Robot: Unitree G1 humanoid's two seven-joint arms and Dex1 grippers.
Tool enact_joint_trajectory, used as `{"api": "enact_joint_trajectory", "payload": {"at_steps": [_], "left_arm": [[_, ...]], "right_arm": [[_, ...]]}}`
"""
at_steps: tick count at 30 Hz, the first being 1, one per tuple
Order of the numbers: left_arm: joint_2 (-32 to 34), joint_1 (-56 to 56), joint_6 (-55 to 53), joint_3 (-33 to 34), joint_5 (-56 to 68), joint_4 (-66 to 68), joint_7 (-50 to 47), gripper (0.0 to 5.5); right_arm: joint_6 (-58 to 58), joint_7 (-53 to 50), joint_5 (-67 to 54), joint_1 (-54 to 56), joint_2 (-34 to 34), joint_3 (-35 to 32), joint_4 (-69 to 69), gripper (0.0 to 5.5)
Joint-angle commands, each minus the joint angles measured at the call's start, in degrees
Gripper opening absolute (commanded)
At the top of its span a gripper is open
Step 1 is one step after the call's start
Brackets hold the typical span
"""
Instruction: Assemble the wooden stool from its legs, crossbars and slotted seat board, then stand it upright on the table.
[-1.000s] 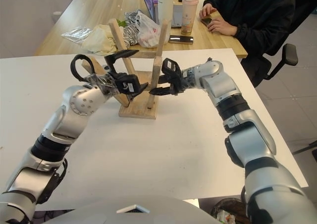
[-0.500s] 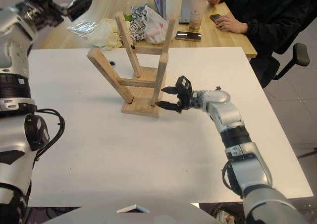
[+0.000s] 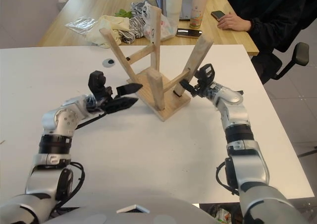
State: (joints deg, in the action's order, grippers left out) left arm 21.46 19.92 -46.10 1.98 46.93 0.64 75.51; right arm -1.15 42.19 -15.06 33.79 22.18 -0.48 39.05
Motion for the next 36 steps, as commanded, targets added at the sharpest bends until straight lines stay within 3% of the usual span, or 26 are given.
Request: {"api": "enact_joint_trajectory", "payload": {"at_steps": [1, 6, 12, 17, 21, 23, 28, 32, 36], "left_arm": [[5.0, -4.3, -0.4, -2.7, -3.3, -4.1, -2.4, 5.4], [8.7, 6.1, 15.9, -2.0, -17.9, 23.1, -8.0, 5.4], [2.5, 26.8, 36.6, 2.7, -27.7, 55.3, -31.0, 5.4], [-3.6, 37.3, 46.6, 5.8, -30.9, 69.2, -45.0, 5.4], [-7.5, 41.1, 49.5, 9.4, -30.3, 73.2, -46.9, 5.4], [-8.6, 41.8, 48.3, 12.0, -28.6, 74.0, -42.9, 5.4], [-7.5, 40.3, 40.3, 15.7, -24.6, 72.4, -22.5, 5.4], [-4.7, 35.5, 32.7, 12.3, -26.0, 68.4, -5.4, 5.4], [-1.9, 23.8, 25.0, 6.4, -26.0, 53.3, 6.9, 5.4]], "right_arm": [[2.1, 3.4, 1.1, -2.3, 6.3, -2.6, 1.2, 3.5], [-1.6, 8.9, -2.3, -11.6, 8.7, -4.8, -9.5, 3.5], [-6.0, 10.7, -4.7, -19.3, 8.9, -5.9, -19.9, 3.5], [-9.3, 11.1, -5.4, -24.2, 7.1, -3.5, -29.7, 3.5], [-10.7, 11.1, -5.6, -25.3, 6.7, -2.5, -31.8, 3.5], [-10.6, 10.8, -5.0, -24.8, 7.0, -2.5, -30.9, 3.5], [-10.8, 11.1, -4.9, -24.8, 10.2, -4.9, -28.4, 3.5], [-10.5, 13.9, -4.0, -27.0, 14.4, -6.2, -26.7, 3.5], [-10.0, 15.9, -3.9, -29.6, 19.6, -9.5, -24.2, 3.5]]}}
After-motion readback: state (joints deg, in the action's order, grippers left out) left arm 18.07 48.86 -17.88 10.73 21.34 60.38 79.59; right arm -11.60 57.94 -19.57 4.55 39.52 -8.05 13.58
